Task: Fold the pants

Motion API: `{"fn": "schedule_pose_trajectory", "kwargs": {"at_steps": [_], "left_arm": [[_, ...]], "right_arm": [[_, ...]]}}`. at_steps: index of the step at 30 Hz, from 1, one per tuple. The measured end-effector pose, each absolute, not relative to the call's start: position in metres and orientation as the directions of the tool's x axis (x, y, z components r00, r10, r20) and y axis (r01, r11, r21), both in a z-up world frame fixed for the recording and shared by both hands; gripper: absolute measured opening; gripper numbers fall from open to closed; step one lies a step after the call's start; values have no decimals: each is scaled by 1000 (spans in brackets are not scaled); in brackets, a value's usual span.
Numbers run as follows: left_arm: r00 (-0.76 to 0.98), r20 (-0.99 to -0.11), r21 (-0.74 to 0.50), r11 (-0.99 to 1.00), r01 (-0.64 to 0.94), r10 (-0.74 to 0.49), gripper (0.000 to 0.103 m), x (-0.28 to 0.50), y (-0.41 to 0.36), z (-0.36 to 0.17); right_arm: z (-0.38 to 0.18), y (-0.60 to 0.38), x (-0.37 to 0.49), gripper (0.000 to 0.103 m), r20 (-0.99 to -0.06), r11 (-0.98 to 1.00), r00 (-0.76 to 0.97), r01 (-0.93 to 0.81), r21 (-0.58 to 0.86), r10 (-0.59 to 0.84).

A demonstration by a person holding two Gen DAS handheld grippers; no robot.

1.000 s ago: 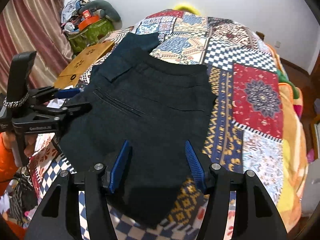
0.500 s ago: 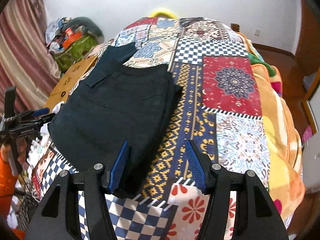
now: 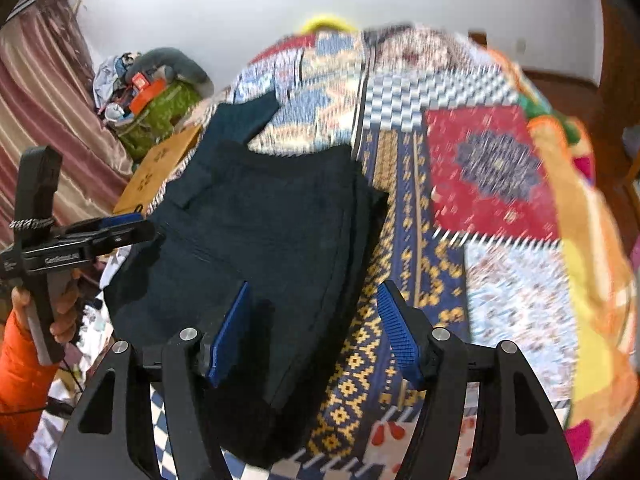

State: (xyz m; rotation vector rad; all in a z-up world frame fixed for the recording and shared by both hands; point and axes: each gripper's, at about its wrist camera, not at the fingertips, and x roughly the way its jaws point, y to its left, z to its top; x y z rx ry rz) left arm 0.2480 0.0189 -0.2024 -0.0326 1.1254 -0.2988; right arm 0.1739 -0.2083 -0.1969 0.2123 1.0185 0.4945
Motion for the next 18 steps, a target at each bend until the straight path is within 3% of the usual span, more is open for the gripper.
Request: {"fn": "schedule_pose_trajectory", "kwargs": {"at_steps": [11, 16, 18], "left_arm": [[247, -883, -360, 914, 184, -398, 84, 288, 17, -233], [200, -873, -406, 891, 205, -444, 84, 301, 3, -236], [201, -882, -383, 896, 223, -427, 84, 304, -4, -235]], "right_arm": [[-237, -212, 210, 64, -695, 748, 277, -240, 619, 664], [-238, -206, 220, 60, -692, 733, 243, -256, 630, 680], [-238, -202, 224, 53, -692, 730, 235, -259, 633, 683]]}}
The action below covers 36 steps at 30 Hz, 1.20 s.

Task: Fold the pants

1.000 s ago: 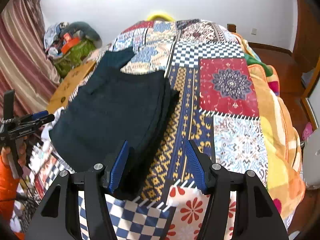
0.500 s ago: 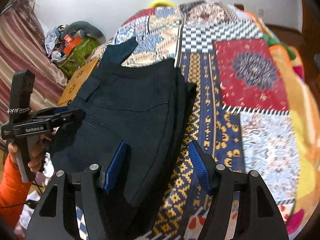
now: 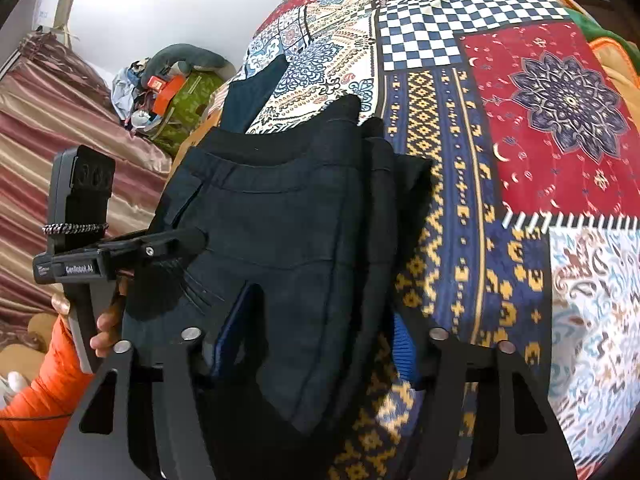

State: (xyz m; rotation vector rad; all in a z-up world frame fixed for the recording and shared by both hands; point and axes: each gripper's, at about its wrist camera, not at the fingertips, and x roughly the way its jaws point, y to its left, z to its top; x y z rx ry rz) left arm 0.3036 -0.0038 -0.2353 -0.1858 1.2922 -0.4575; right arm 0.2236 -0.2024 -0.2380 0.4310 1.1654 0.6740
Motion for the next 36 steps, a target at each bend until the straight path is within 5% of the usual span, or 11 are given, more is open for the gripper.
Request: {"fn": "schedule_pose_trajectory", "kwargs": {"at_steps": [3, 11, 22, 36], "left_arm": [[209, -880, -383, 897, 222, -427, 79, 302, -6, -232], [266, -880, -348, 916, 201, -393, 37, 279, -2, -214], [452, -835, -206, 940, 272, -314, 30, 234, -1, -151], [673, -712, -141, 980, 143, -201, 30, 250, 75, -89]], "right_arm": [[-236, -203, 227, 40, -686, 722, 225, -254, 644, 692], [-210, -191, 213, 22, -703, 767, 314, -337, 546, 638], [-153, -172, 194, 20, -671, 789, 442, -476, 388, 596], [-98, -104, 245, 20, -576, 722, 482, -619, 311, 661]]}}
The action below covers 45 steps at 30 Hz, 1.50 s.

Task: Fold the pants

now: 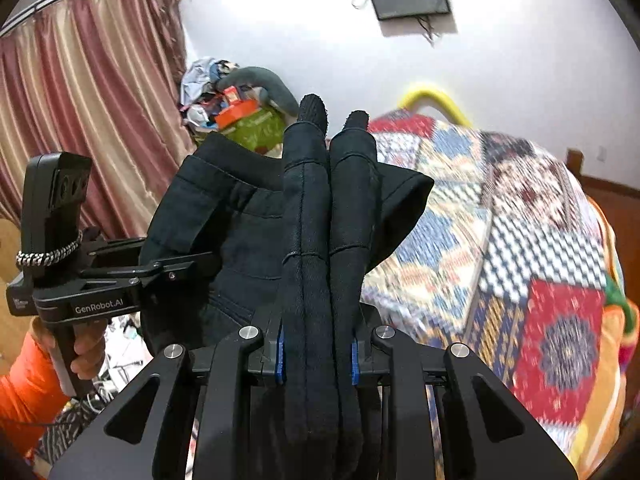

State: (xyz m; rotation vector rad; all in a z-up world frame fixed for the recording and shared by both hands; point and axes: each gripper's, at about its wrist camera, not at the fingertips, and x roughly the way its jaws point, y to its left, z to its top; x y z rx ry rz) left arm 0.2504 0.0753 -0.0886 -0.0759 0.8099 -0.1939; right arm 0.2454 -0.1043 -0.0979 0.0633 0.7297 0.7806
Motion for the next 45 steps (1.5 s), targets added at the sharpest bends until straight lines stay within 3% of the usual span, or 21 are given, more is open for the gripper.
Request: {"fn": "schedule_pose_trajectory", "kwargs": {"at_steps": [9, 20, 27, 31, 39, 45], "left_arm": [[705, -694, -169, 985, 36, -145, 30, 321, 153, -101], [623, -766, -248, 967, -57, -160, 30, 412, 225, -192], [524, -822, -336, 933, -130, -224, 33, 455, 250, -274], [473, -853, -326, 933, -151, -221, 39, 461, 255, -297], [513, -857, -151, 976, -158, -50, 40, 422, 242, -253], [625, -781, -92, 988, -121, 4, 41, 369, 218, -175]], "right_arm": [[-99, -31, 315, 20, -568, 681, 443, -661, 315, 694], [-166, 46, 403, 20, -643, 667, 334, -638, 384, 689], [-216, 81, 443, 24, -765, 697, 294, -666, 267, 573], [-229, 73, 443, 29, -805, 751, 341, -634, 185, 486], [-191, 31, 407, 37, -775, 767, 404, -622, 157, 487], [-131, 2, 361, 37, -683, 761, 499, -636, 129, 533]]}}
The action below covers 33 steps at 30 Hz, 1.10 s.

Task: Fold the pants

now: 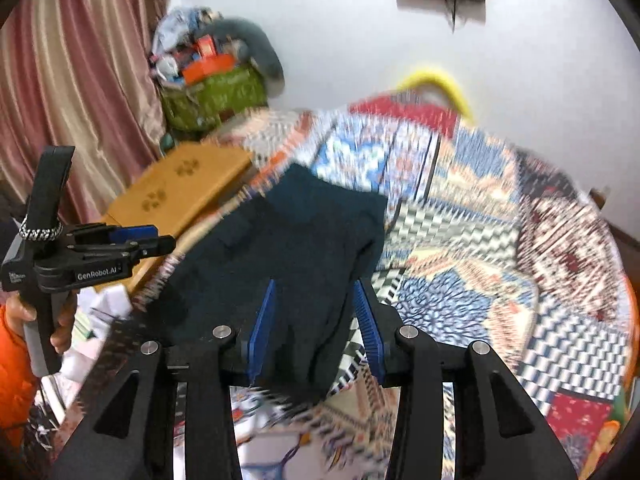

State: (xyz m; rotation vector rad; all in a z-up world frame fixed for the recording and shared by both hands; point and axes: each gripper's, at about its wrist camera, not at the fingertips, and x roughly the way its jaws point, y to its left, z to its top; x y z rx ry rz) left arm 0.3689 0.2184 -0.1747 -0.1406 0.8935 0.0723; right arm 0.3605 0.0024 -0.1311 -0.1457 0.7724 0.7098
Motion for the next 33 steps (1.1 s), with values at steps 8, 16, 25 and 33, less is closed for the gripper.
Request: {"fn": "schedule_pose_trajectory", "kwargs": {"at_steps": [8, 16, 25, 33], "left_arm": [[816, -578, -60, 997, -58, 13, 51, 261, 163, -49], [944, -327, 19, 999, -31, 35, 59, 138, 105, 28], [983, -154, 26, 995, -99, 102, 90, 49, 82, 37], [985, -135, 17, 994, -107, 108, 103, 33, 81, 31]], "right_arm": [[-34, -36, 270, 37, -482, 752, 628, -650, 106, 611], [24, -73, 168, 37, -267, 734, 691, -671, 108, 672], [24, -88, 91, 60, -133, 743, 731, -663, 93, 669], [19, -89, 83, 103, -108, 796, 789, -599, 84, 605]]}}
